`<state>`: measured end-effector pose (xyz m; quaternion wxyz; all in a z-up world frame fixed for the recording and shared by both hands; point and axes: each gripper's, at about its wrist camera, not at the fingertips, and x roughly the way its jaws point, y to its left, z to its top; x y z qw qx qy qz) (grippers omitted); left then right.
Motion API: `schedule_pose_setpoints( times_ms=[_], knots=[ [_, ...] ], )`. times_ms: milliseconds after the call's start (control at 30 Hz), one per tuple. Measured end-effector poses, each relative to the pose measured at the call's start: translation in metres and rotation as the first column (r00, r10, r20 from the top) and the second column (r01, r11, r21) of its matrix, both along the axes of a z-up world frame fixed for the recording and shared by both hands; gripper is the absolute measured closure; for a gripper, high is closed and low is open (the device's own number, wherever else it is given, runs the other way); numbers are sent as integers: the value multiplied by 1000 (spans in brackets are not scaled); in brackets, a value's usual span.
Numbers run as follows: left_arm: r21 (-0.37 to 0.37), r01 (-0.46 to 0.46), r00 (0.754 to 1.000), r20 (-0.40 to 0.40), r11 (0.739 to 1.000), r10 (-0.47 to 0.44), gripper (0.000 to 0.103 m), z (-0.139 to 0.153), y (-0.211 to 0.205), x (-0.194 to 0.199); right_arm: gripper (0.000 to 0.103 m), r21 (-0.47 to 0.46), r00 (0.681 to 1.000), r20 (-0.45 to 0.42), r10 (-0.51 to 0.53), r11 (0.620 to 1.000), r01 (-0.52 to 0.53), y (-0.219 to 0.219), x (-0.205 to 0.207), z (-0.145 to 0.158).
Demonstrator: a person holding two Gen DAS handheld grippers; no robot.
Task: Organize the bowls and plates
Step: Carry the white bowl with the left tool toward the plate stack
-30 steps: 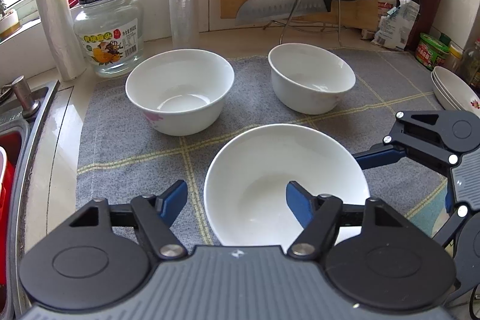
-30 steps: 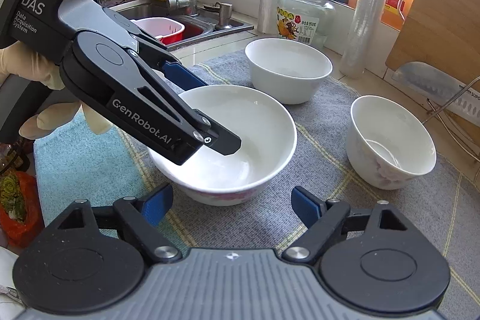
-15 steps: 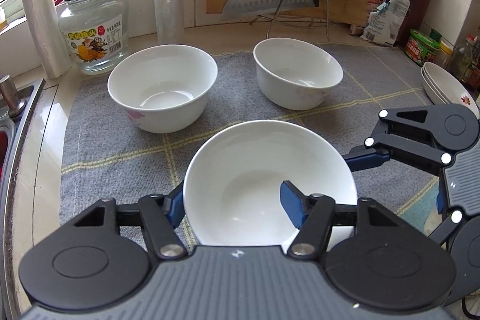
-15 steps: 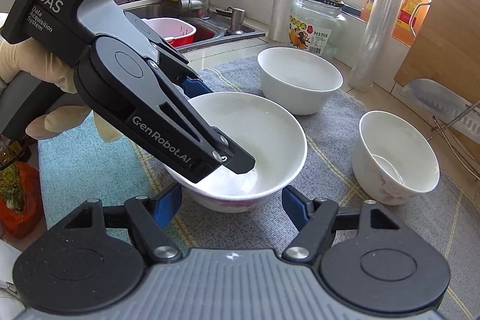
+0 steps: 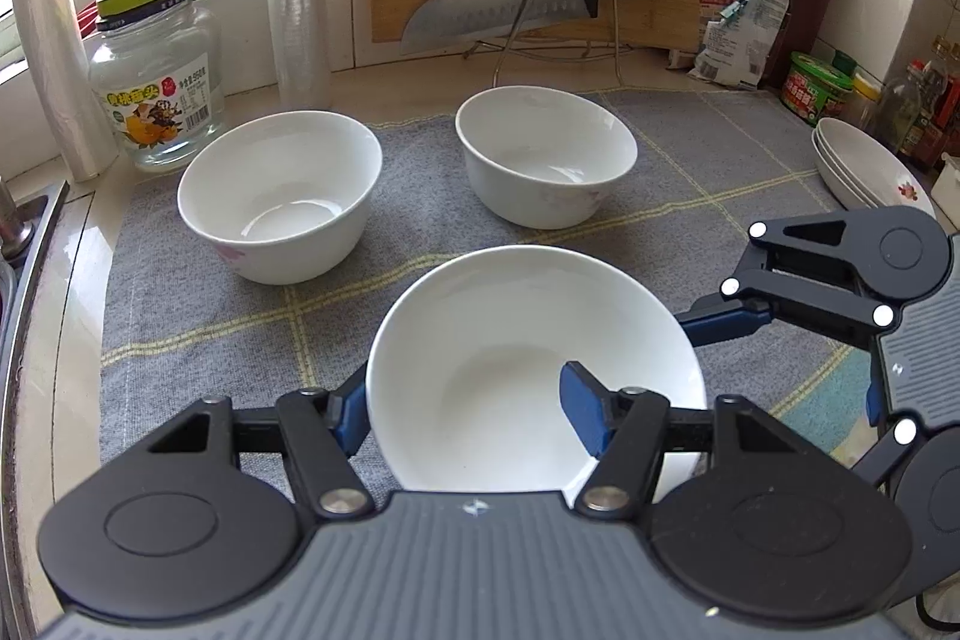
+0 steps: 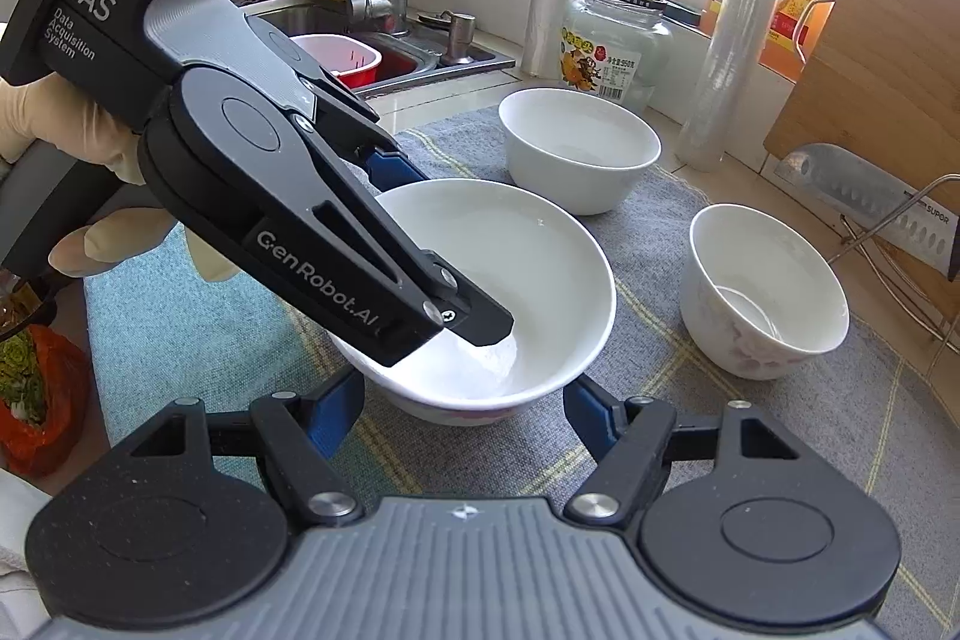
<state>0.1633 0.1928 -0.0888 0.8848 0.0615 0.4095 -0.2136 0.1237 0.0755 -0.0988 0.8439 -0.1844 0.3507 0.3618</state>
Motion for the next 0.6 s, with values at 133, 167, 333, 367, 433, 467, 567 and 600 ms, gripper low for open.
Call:
schedule_pose_setpoints(
  times_ms=[133, 167, 333, 367, 433, 467, 567, 600],
  knots=[
    [-1, 36, 999, 10, 999, -36, 40, 4, -15, -1, 26, 1, 1000, -4, -28, 1000, 28, -15, -4, 2],
    [0, 45, 999, 12, 999, -45, 40, 5, -20, -1, 26, -1, 999, -2, -35, 999, 35, -19, -5, 2],
    [-3, 89, 996, 14, 996, -89, 40, 6, -45, 0, 26, -10, 997, -3, -81, 997, 81, -40, -11, 3],
    [-4, 99, 995, 15, 995, -99, 40, 7, -50, 0, 26, -12, 996, -4, -90, 996, 90, -44, -12, 3],
    [-6, 122, 992, 17, 993, -122, 40, 8, -61, 1, 26, -13, 994, -2, -112, 994, 112, -54, -14, 5],
    [-9, 132, 991, 17, 991, -131, 40, 8, -66, 1, 26, -13, 992, -3, -124, 992, 124, -59, -16, 6],
    [-12, 168, 986, 19, 986, -167, 40, 9, -84, 2, 26, -18, 987, -5, -158, 987, 158, -74, -18, 7],
    [-15, 179, 984, 19, 984, -179, 40, 9, -88, 2, 26, -22, 985, -4, -171, 985, 171, -79, -20, 7]
  ],
)
